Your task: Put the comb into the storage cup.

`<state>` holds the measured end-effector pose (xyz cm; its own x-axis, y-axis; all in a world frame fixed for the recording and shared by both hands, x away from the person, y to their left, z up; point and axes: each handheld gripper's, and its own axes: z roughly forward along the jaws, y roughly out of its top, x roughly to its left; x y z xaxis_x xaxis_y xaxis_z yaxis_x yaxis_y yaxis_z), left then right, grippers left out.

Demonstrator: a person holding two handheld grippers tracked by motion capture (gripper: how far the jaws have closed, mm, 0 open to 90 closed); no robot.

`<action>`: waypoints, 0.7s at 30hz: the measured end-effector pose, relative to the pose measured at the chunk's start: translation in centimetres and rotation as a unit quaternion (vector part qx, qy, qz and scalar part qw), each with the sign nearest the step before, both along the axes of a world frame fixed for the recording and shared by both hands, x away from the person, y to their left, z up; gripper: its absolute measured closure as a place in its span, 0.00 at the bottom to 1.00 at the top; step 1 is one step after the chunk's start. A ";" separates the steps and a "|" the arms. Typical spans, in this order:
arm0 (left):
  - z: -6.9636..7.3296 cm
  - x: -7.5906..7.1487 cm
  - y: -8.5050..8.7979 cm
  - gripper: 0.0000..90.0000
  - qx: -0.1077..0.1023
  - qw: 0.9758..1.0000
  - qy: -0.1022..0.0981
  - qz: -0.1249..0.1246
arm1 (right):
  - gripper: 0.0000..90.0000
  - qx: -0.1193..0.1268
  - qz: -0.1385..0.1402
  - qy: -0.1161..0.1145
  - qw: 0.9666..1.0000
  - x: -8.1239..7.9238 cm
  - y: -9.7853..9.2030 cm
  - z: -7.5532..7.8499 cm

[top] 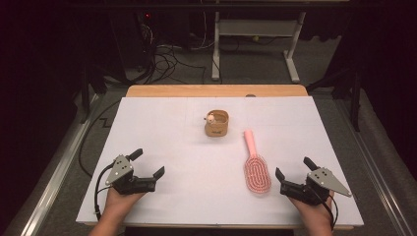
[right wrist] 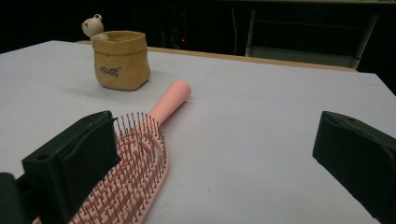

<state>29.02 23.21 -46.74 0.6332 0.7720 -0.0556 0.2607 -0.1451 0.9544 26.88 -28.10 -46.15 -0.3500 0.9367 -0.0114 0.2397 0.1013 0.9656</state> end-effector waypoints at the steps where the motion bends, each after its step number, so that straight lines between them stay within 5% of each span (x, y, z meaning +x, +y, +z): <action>1: 0.1 0.0 0.0 0.00 0.001 1.000 0.007 -0.002 | 0.01 0.001 0.000 0.000 1.000 0.0 0.0 0.0; 12: 0.0 0.0 -0.2 0.00 0.010 1.000 0.000 -0.001 | 0.04 0.001 -0.002 0.003 1.000 -0.1 0.0 -0.1; 21: 0.1 -0.2 -0.3 0.00 0.016 1.000 -0.005 -0.001 | 0.25 -0.004 -0.009 0.011 1.000 -0.1 0.1 0.0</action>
